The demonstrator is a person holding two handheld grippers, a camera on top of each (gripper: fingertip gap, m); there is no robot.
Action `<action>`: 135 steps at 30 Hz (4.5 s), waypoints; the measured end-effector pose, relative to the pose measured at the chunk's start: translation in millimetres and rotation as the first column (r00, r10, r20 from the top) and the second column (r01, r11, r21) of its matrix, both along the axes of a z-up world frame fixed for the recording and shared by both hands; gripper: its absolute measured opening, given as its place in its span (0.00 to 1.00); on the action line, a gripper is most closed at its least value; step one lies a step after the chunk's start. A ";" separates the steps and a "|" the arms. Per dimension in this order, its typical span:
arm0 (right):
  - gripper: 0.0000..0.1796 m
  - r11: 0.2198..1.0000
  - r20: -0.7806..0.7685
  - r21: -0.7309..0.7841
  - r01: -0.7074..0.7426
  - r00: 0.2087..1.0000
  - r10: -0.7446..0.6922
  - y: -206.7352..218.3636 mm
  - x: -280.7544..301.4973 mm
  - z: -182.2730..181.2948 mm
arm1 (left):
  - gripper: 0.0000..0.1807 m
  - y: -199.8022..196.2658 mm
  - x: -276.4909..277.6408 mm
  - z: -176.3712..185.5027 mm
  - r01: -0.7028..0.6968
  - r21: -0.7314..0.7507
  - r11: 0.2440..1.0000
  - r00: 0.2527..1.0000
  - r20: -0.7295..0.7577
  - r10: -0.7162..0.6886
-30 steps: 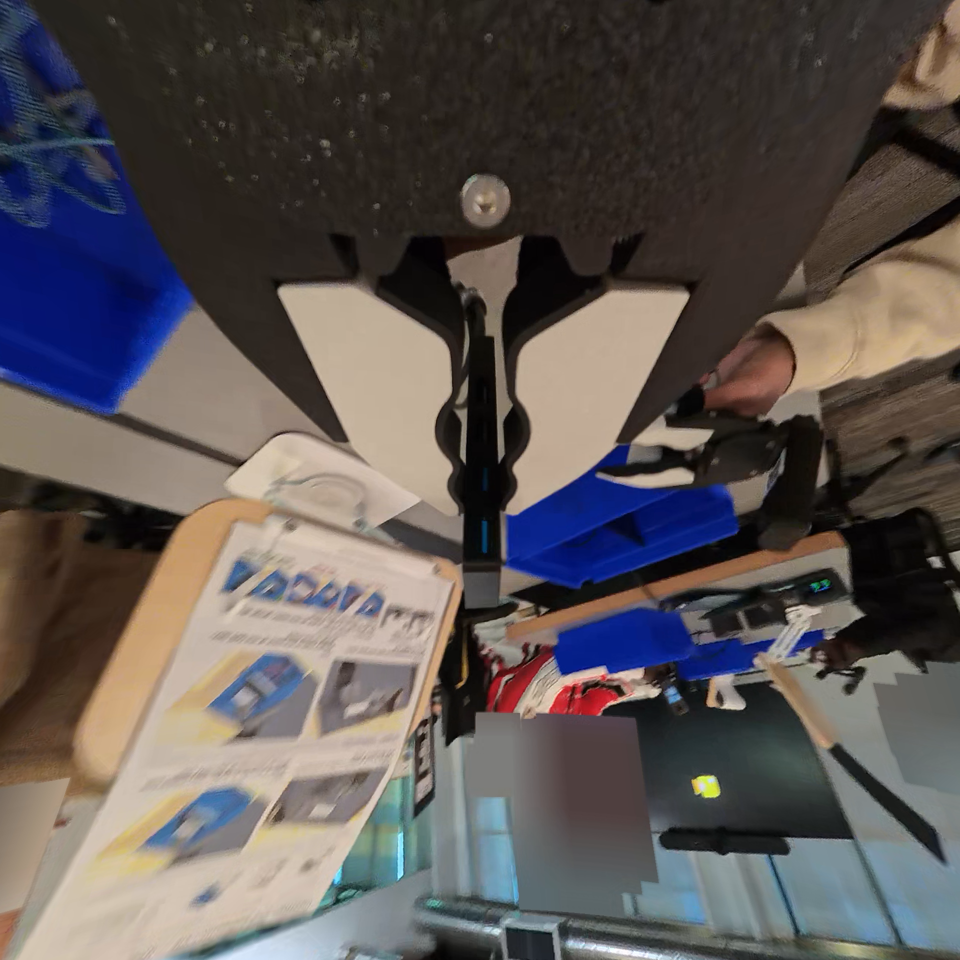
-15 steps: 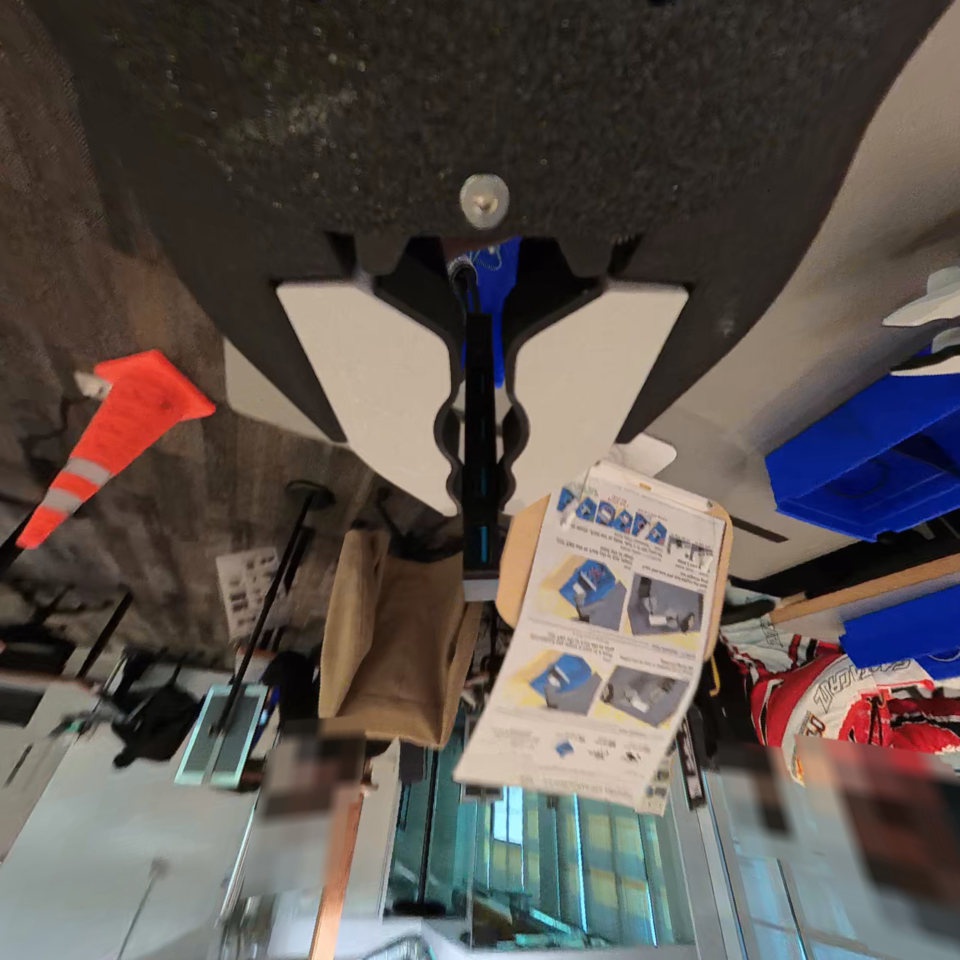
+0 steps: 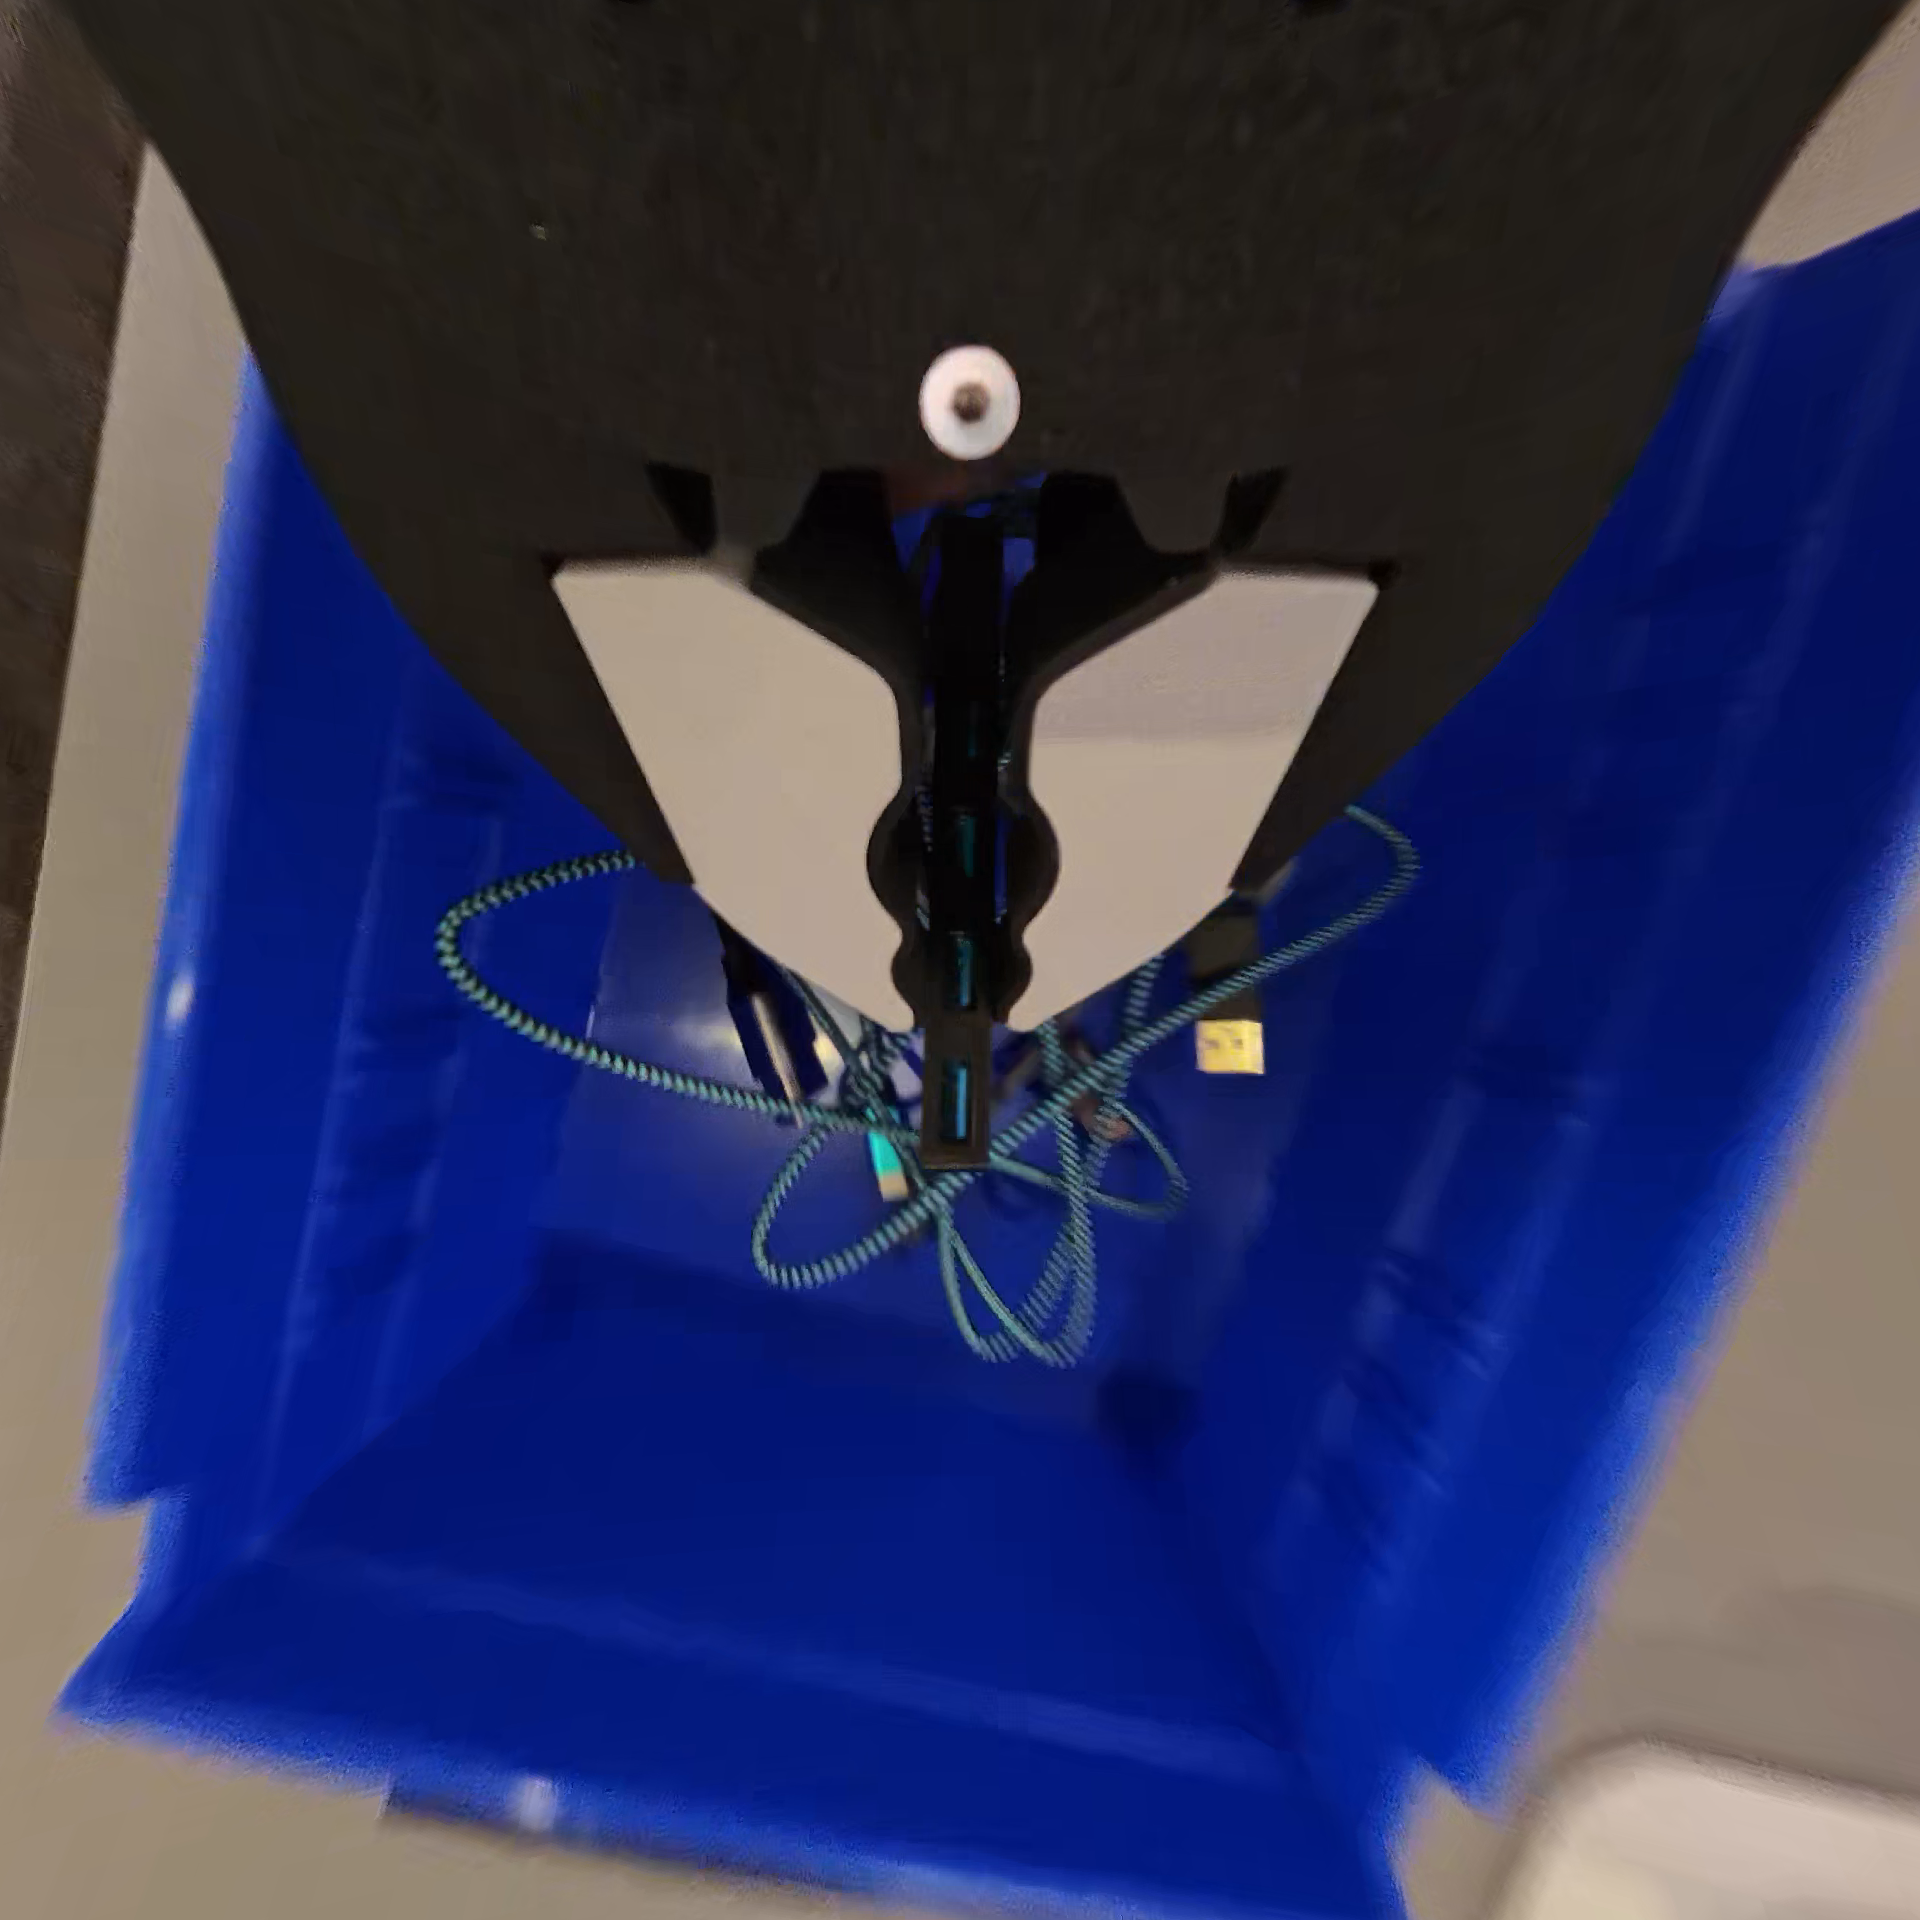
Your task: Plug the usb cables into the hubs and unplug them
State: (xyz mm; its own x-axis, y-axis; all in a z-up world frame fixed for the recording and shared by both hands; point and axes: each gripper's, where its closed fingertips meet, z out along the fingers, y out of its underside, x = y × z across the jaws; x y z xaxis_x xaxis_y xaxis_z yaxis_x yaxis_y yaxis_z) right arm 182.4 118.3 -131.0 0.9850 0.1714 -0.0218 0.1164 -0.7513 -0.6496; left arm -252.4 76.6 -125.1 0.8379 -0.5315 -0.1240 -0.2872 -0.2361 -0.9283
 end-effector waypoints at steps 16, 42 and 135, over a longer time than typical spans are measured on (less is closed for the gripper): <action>0.27 0.930 0.209 0.367 -0.009 0.975 -0.073 -0.4 -11.4 107.7 | 0.29 -0.2 0.8 -1.5 0.011 -0.032 0.999 0.999 0.033 -0.010; 0.31 0.742 -0.161 0.574 -0.345 0.841 0.516 -66.0 -295.3 21.4 | 0.35 -1.7 4.9 -9.9 0.061 -0.113 0.992 0.997 0.062 -0.054; 0.08 0.565 0.101 0.652 -0.505 0.797 0.596 -43.4 -311.8 48.8 | 0.03 11.6 129.0 92.8 0.474 -0.187 0.861 0.875 0.209 -0.436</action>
State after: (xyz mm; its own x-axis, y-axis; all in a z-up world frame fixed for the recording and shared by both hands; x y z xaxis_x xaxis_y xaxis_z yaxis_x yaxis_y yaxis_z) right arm -129.4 74.9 -82.1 0.6911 0.6959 0.1952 0.2570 0.0159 -0.9663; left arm -123.4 88.2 -32.3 0.4939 -0.8555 0.1556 -0.2714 -0.3217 -0.9071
